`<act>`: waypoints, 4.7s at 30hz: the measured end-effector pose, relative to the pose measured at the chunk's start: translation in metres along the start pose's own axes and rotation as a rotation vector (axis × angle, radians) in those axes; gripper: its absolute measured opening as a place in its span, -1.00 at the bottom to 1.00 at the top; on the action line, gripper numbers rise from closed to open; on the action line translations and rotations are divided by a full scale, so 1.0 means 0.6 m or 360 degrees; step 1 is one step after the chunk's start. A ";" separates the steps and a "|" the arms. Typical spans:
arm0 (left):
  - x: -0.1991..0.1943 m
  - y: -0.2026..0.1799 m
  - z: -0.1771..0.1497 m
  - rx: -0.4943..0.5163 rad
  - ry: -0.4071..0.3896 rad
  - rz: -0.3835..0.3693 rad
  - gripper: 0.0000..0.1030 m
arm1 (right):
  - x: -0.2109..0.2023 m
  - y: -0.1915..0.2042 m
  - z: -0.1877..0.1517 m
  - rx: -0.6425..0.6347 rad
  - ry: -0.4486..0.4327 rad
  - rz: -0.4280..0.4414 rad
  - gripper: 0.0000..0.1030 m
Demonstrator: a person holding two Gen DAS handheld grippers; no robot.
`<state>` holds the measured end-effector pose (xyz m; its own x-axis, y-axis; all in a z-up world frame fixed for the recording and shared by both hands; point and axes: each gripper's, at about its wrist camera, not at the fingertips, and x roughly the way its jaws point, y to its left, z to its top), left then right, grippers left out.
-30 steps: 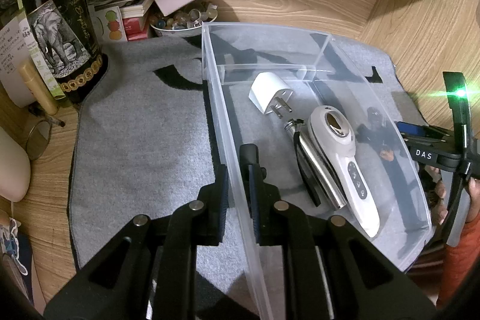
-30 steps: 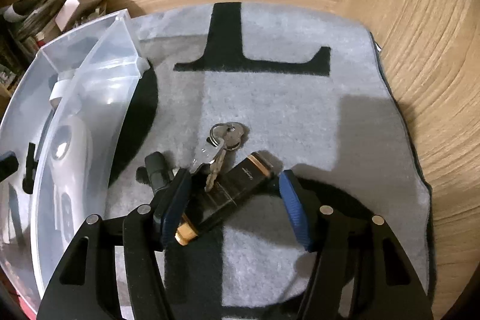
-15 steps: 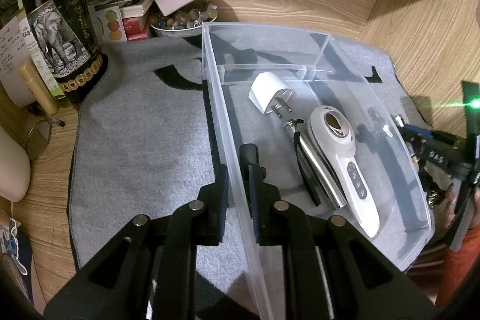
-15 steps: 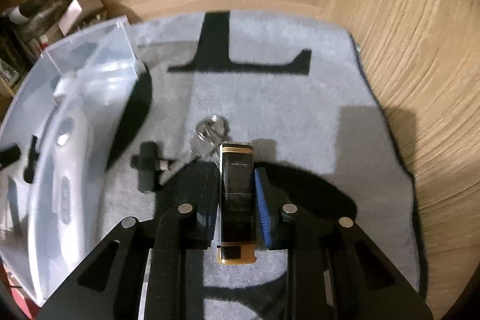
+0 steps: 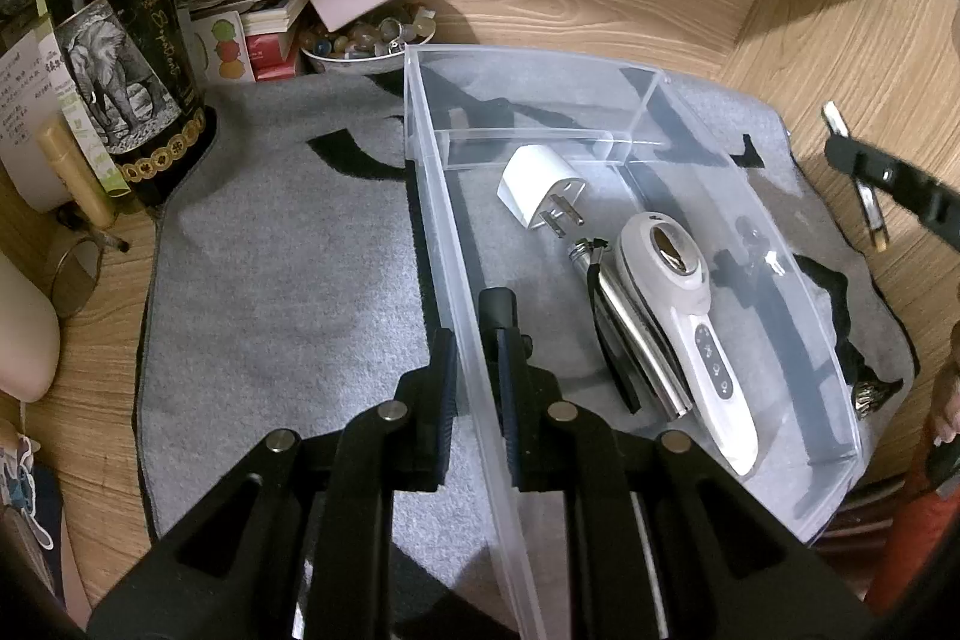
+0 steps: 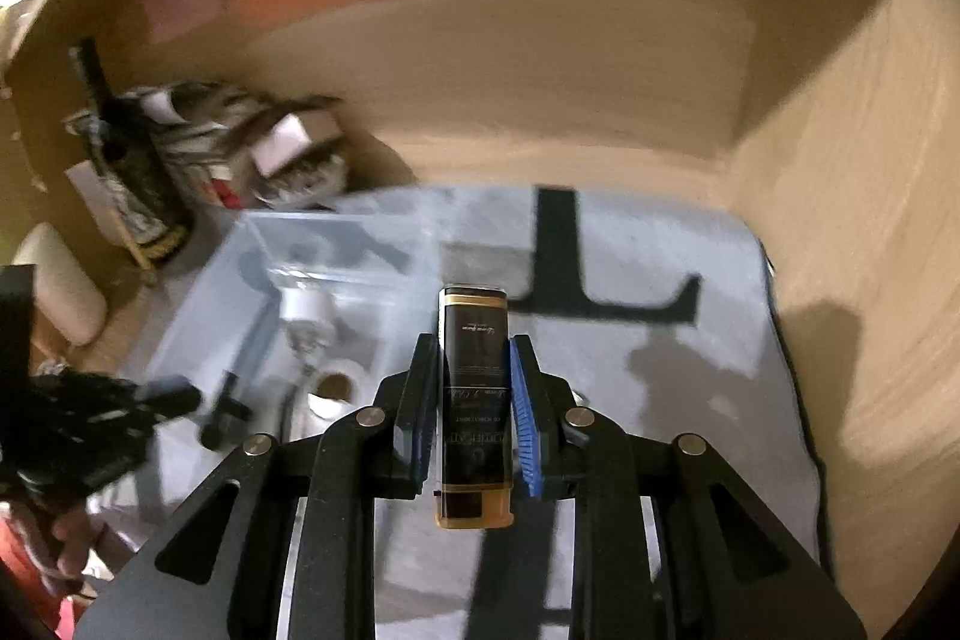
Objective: Organize rigid objects
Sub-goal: 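Carry the lighter into the clear box and open the right gripper, then move the right gripper to the silver keys on the mat and grasp them, then lift the keys into the clear box and release them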
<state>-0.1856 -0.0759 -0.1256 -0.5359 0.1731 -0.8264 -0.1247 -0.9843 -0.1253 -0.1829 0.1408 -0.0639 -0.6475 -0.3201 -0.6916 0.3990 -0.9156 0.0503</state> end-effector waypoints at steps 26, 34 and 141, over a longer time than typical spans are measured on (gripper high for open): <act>0.003 -0.005 0.003 0.0022 0.0005 0.0019 -0.75 | 0.137 0.124 0.026 -0.0305 0.0276 0.0181 -0.59; 0.003 -0.007 0.002 0.0022 0.0004 0.0019 -0.75 | 0.135 0.126 0.024 -0.0316 0.0259 0.0169 -0.55; 0.003 -0.002 0.002 0.0030 0.0003 0.0006 -0.75 | 0.059 0.143 0.021 -0.0360 0.0051 0.0235 -0.51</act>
<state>-0.1874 -0.0742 -0.1262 -0.5346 0.1694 -0.8279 -0.1385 -0.9840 -0.1119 -0.1797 0.0476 -0.0750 -0.5521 -0.4347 -0.7114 0.6247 -0.7808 -0.0077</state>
